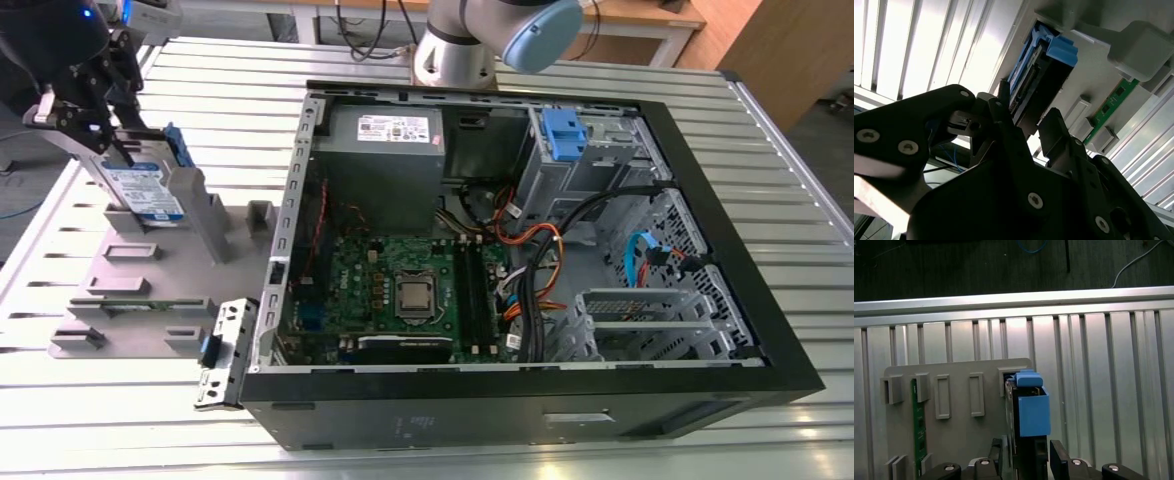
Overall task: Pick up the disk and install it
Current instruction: 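Pick up the disk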
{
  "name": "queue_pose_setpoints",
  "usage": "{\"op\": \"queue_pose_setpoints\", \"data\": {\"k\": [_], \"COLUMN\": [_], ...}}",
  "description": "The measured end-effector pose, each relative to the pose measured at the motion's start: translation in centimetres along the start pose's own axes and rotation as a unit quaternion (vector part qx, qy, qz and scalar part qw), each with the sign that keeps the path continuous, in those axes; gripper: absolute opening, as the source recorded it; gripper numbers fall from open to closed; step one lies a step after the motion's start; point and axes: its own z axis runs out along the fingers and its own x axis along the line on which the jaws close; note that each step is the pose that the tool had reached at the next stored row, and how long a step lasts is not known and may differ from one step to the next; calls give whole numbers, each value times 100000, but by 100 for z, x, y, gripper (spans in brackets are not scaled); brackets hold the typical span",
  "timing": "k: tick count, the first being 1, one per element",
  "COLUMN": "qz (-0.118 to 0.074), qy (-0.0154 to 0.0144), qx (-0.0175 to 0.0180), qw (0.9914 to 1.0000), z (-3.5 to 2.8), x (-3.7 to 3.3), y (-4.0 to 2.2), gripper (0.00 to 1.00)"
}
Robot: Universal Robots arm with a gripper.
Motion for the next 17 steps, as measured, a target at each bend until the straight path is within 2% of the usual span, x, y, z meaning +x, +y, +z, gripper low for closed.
{"op": "queue_pose_setpoints", "data": {"k": [1,2,3,4,17], "qz": [-1,0,-2,-1,0], "qy": [1,-1,1,2,0], "qx": [1,1,-1,0,0], "qw": [100000,100000,100000,100000,100000], "z": [0,0,0,0,0], "x": [0,0,1,1,6], "y": [0,0,0,0,-1], "gripper": [49,43,43,36,35]}}
